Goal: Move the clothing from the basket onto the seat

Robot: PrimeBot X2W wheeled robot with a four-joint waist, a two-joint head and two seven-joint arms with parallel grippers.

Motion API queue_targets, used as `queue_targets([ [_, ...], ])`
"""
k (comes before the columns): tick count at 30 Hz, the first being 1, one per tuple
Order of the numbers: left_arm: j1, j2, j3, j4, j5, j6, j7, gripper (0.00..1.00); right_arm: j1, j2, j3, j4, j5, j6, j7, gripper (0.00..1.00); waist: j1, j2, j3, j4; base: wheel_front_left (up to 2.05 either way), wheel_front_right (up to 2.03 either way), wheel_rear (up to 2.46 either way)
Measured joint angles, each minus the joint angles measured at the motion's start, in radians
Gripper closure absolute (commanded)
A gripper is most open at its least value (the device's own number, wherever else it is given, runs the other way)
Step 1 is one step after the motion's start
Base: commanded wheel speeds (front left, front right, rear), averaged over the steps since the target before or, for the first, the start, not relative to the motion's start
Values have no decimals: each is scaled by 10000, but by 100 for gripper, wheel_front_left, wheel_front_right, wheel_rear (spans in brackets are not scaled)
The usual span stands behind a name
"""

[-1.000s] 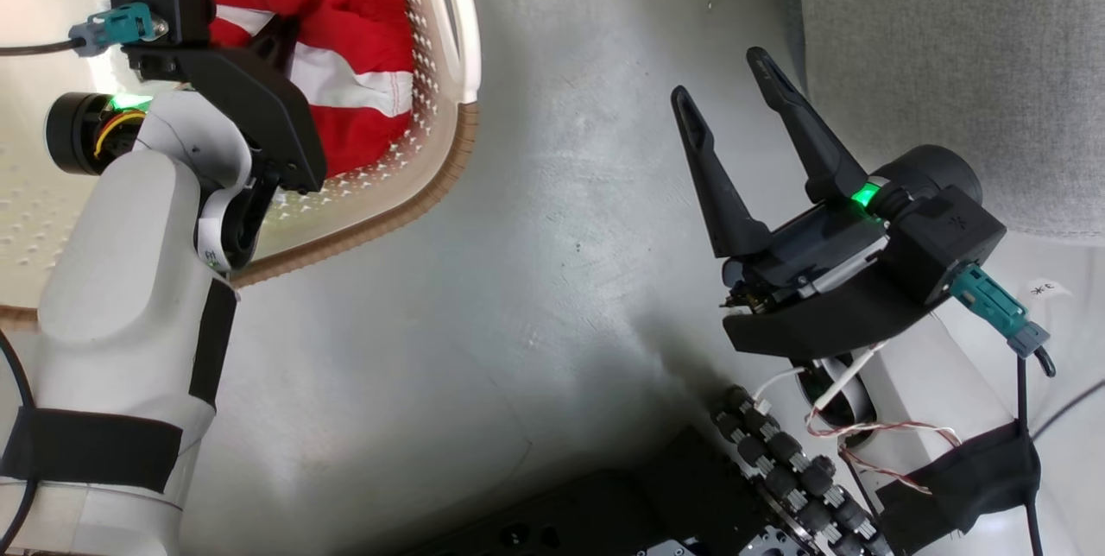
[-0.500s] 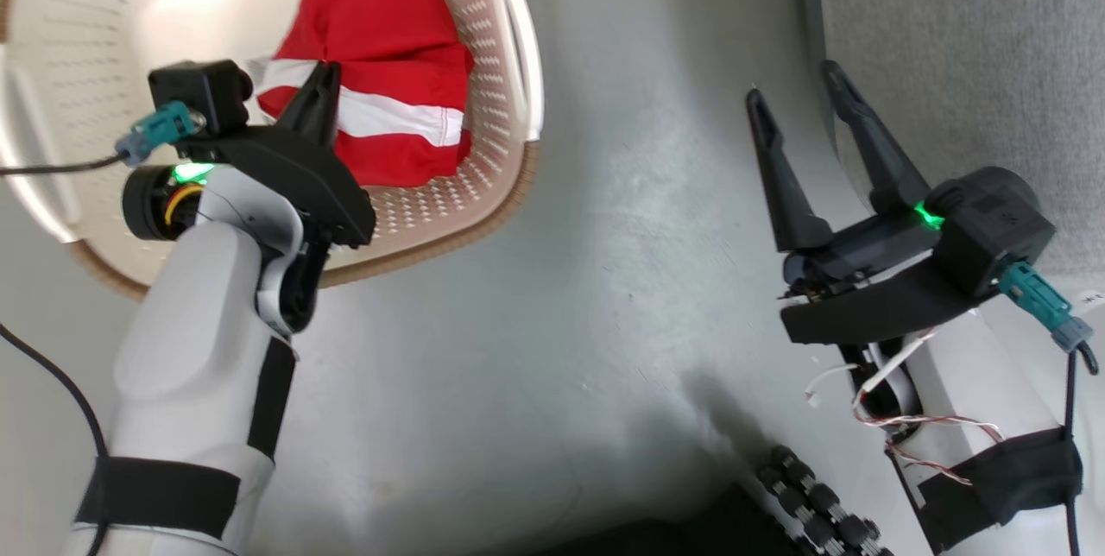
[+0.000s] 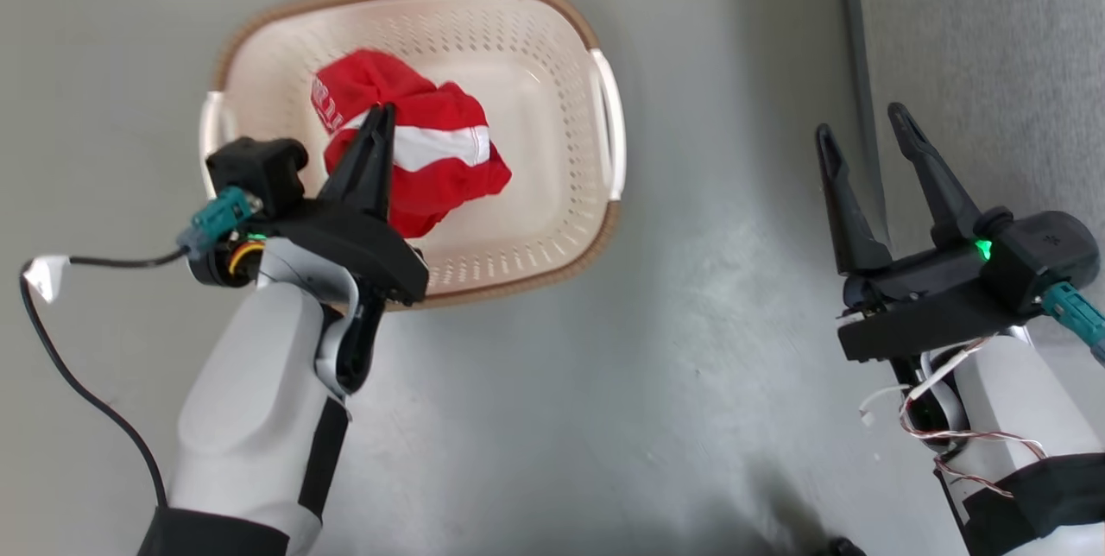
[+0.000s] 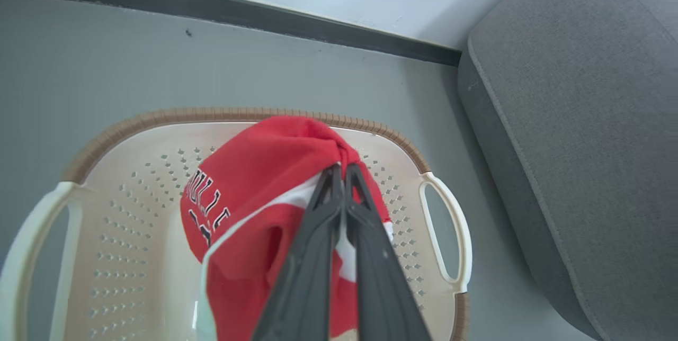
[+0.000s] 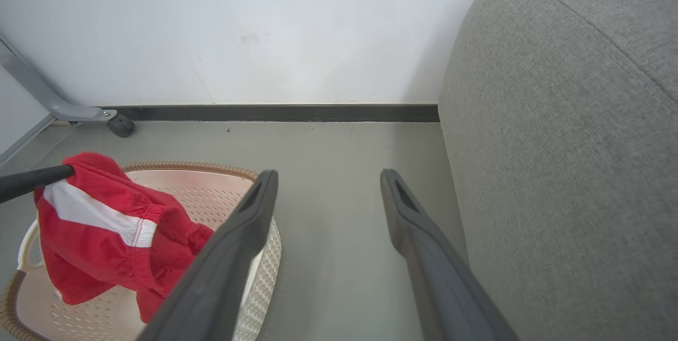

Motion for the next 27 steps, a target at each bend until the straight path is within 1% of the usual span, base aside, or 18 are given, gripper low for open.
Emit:
queue_targets([
  [7, 463, -42, -215, -395, 23, -8, -554, 100, 453, -215, -364, 295, -27, 0, 0, 0, 0, 0, -1028, 552, 0, 0, 0],
  [19, 1571, -48, -303, -1327, 27, -13, -825, 100, 1183, -224, -407, 548, -42, 0, 0, 0, 1, 1, -2825, 1333, 0, 0, 0],
  [27, 2398, -48, -431, -2253, 81, -13, -901, 100, 1891, -194, -414, 729, -42, 0, 2, 0, 1, 1, -4025, 1746, 0, 0, 0],
])
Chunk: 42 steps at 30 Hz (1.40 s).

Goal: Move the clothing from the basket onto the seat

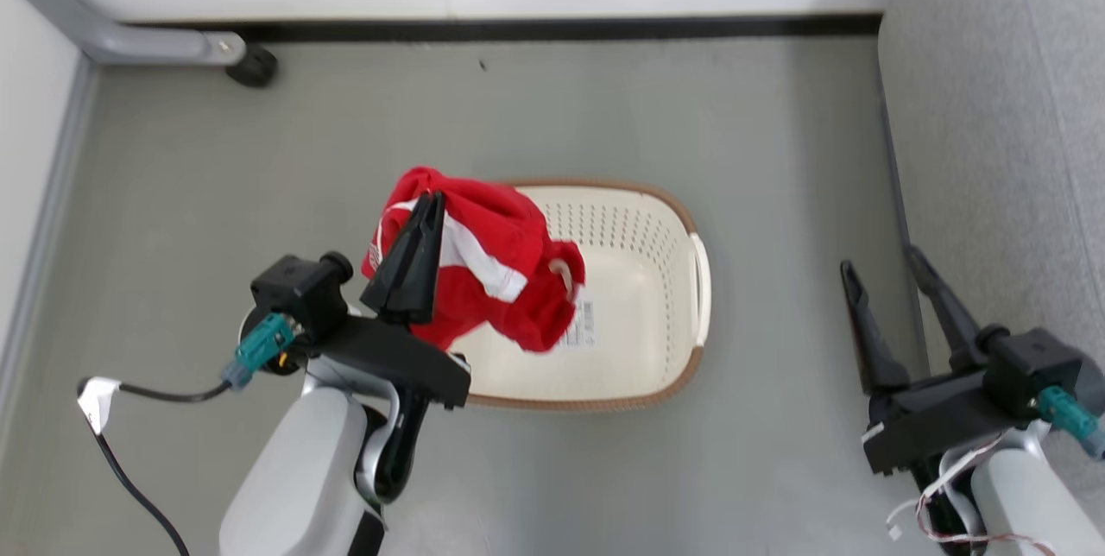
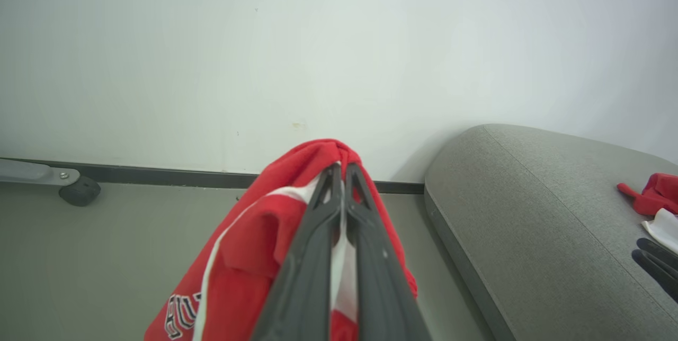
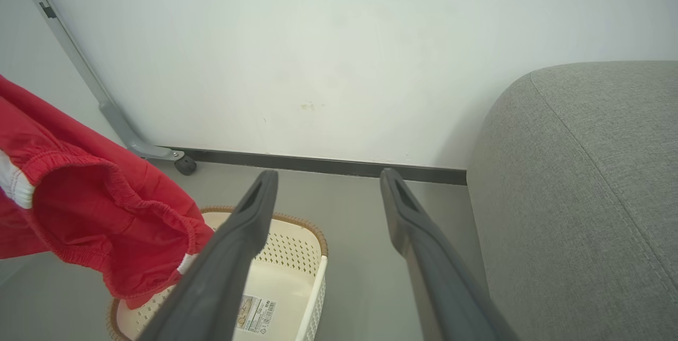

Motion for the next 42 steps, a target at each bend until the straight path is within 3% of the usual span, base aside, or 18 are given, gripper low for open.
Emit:
queue_targets([
  [13, 1605, 253, -25, -1126, 27, 134, -15, 100, 789, 161, 784, 263, 77, 0, 0, 0, 0, -1, -1938, 508, 0, 0, 0],
  [25, 3038, 709, -326, -2725, 115, 318, 416, 100, 1034, 44, 2700, -274, 470, 0, 0, 0, 0, -1, -3561, 759, 0, 0, 0],
  [42, 3089, 936, -533, -4102, 155, 556, 1346, 100, 17, -15, 5306, -907, 936, 2, 0, 0, 1, 0, -3884, 1117, 0, 0, 0],
])
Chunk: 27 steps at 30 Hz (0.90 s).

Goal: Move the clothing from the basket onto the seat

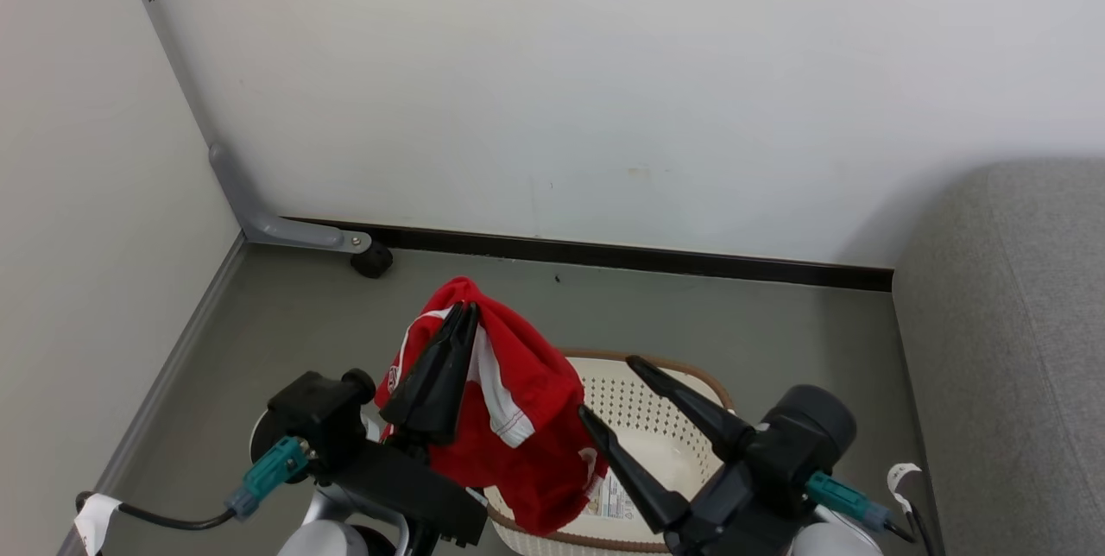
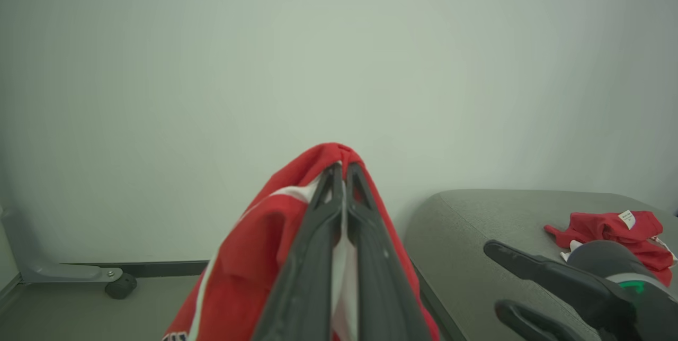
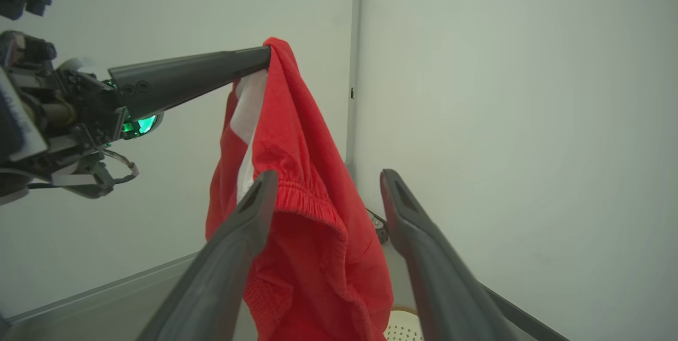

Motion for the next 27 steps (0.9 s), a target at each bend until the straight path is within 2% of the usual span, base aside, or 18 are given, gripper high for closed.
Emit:
queue_targets([
  [10, -76, -138, -347, -359, 2, 73, 502, 100, -1122, 67, 1576, 430, 334, 0, 0, 0, 0, 0, 132, 99, 0, 0, 0],
  [16, -113, -272, -608, -621, 17, 71, 706, 100, -1579, 65, 1810, 629, 525, 8, 0, 0, 1, 0, 240, 199, 0, 0, 0],
  [26, -113, -295, -957, -1381, 17, 44, 1058, 100, -1794, -383, 1814, 1147, 729, 8, -2, 0, 0, 1, 288, 258, 0, 0, 0],
  [27, -107, -299, -995, -1444, 10, -19, 1114, 100, -1792, -380, 1791, 1210, 784, 10, -2, 7, 1, 1, 288, 254, 0, 0, 0],
])
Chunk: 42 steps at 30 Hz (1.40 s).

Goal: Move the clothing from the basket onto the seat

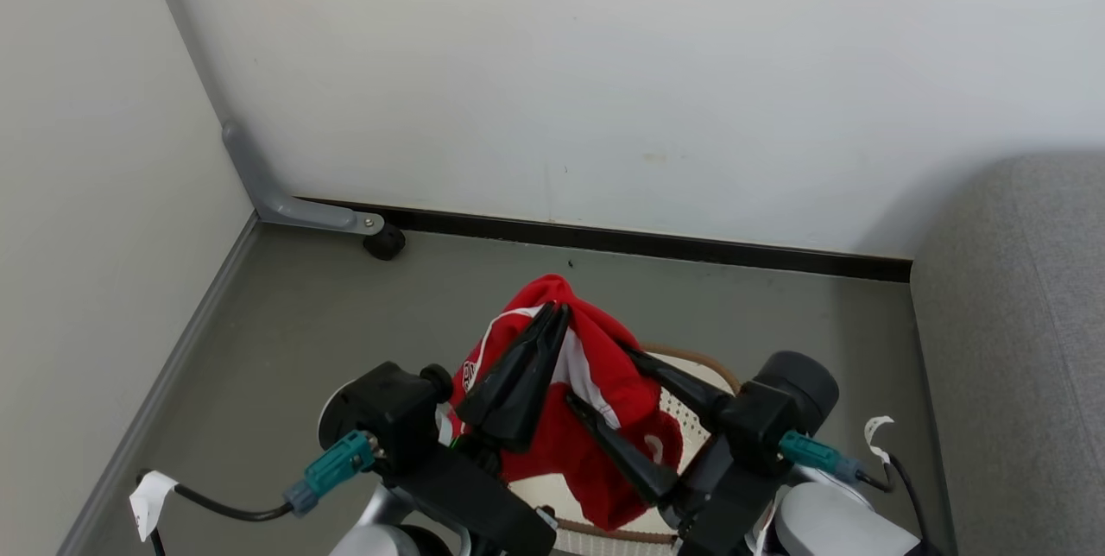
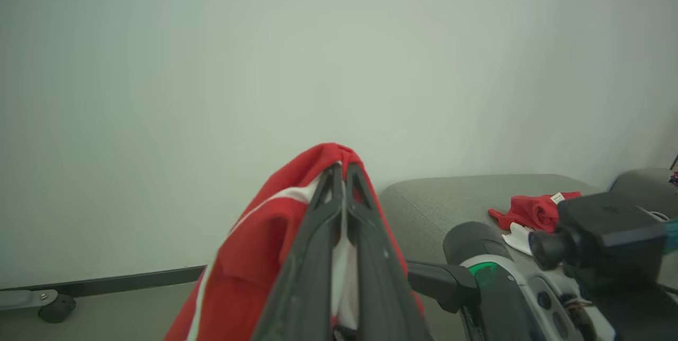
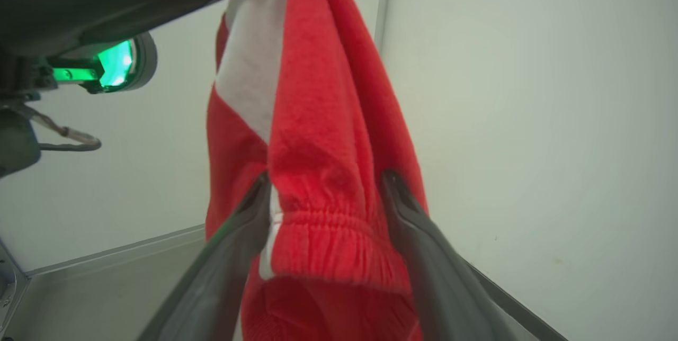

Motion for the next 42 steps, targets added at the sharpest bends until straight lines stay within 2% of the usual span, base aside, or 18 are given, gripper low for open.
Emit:
queue_targets([
  [1, 1, -8, -40, -52, -13, 2, 19, 100, 0, 2, -36, 52, 69, 0, 2, 32, 0, 0, 1, -5, 0, 0, 0],
  [2, 1, -6, -79, -96, -13, 0, 50, 100, 0, 6, -79, 92, 148, 0, 2, 92, 0, 0, 1, -10, 0, 0, 0],
  [3, 2, -8, -92, -130, -15, 0, 102, 100, 0, 6, -104, 109, 194, 0, 2, 100, 0, 0, 3, -17, 0, 0, 0],
  [12, 16, 75, 4, -150, -226, -8, 286, 100, 22, 27, -351, 6, 667, 0, 2, 100, 0, 0, 30, -136, 0, 0, 0],
  [13, 25, 82, 27, -148, -244, -8, 286, 84, 24, 19, -447, -21, 775, 0, 2, 100, 0, 0, 33, -159, 0, 0, 0],
  [16, 162, 148, 157, -153, -244, 6, 282, 8, 31, -4, -681, -111, 878, 0, 2, 100, 0, 0, 38, -265, 0, 0, 0],
  [17, 223, 192, 153, -153, -238, 8, 282, 0, 33, -35, -777, -153, 901, 0, 2, 100, 0, 0, 38, -309, 0, 0, 0],
  [27, 932, 420, -100, -96, 46, 107, 96, 0, 271, -416, -1783, -539, 970, 0, 2, 100, 0, -1, 117, -924, 0, 0, 0],
  [42, 1305, 527, -535, -96, 631, 75, -458, 0, 928, -637, -2215, -1379, 715, -105, 2, 100, 0, 0, 315, -2530, 0, 0, 0],
])
